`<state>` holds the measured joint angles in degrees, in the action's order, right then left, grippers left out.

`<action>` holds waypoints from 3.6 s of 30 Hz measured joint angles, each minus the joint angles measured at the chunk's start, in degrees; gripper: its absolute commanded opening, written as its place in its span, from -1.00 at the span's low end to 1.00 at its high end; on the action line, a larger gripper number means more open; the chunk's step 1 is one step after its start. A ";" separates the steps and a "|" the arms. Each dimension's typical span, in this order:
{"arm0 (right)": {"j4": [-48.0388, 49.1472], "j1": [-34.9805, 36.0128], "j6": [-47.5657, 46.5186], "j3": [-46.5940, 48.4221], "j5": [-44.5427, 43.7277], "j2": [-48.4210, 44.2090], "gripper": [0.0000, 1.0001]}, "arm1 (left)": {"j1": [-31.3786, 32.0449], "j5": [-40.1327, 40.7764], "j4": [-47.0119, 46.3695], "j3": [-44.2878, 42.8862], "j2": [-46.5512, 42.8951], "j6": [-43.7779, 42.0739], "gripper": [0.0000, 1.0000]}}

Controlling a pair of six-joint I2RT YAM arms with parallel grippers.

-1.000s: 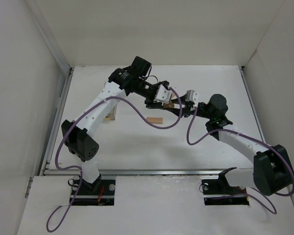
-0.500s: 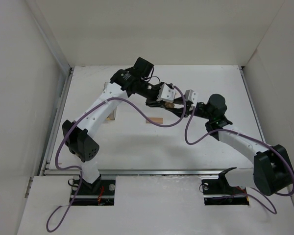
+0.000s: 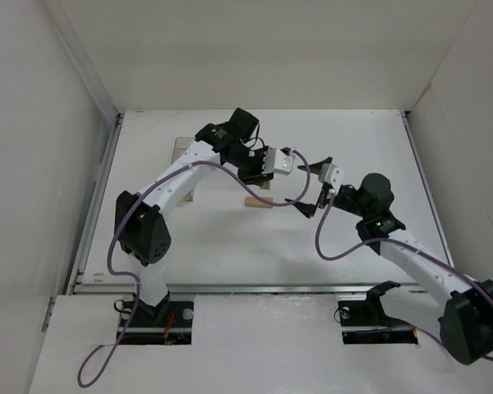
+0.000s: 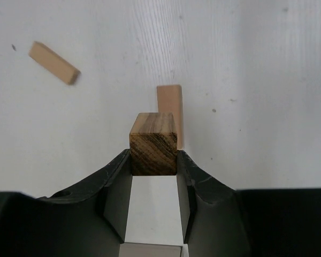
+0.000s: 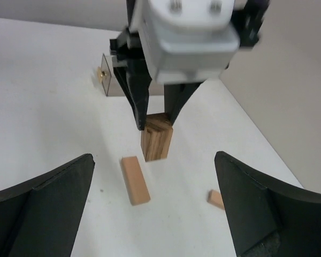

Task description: Build the wood block tower

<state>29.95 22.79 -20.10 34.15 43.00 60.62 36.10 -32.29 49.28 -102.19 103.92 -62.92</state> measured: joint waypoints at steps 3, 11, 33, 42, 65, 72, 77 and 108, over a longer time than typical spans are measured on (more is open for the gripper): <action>-3.93 -0.37 -1.46 -1.57 -1.81 -3.96 1.00 | -1.05 2.78 -2.58 3.82 2.89 -0.07 -1.00; -12.55 -1.03 -4.15 -5.11 -5.31 -11.58 1.00 | -1.27 5.77 -9.75 10.84 8.37 0.70 -1.00; -17.94 -1.03 -5.22 -5.86 -7.93 -14.03 1.00 | -1.33 4.13 -13.84 10.84 9.70 3.04 -1.00; -17.94 -1.03 -5.22 -5.86 -8.13 -13.97 1.00 | -1.33 3.45 -13.20 10.86 9.70 3.69 -1.00; -17.94 -1.07 -5.25 -5.88 -8.13 -13.60 1.00 | -2.08 4.15 -13.51 11.43 9.68 3.91 -1.00; -17.97 -1.07 -5.25 -5.88 -8.13 -13.18 1.00 | -2.14 4.20 -13.46 11.43 9.68 3.85 -0.94; -17.97 -1.07 -5.25 -5.88 -8.13 -13.16 1.00 | -2.19 3.63 -13.18 11.43 9.68 2.82 -0.94; -17.97 -1.07 -5.11 -5.86 -10.62 -12.57 1.00 | -2.45 2.86 -12.15 11.45 9.68 5.73 0.73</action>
<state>11.99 21.71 -25.21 28.29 32.38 48.05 33.65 -29.43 37.12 -90.74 113.60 -57.19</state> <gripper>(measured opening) 0.998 0.686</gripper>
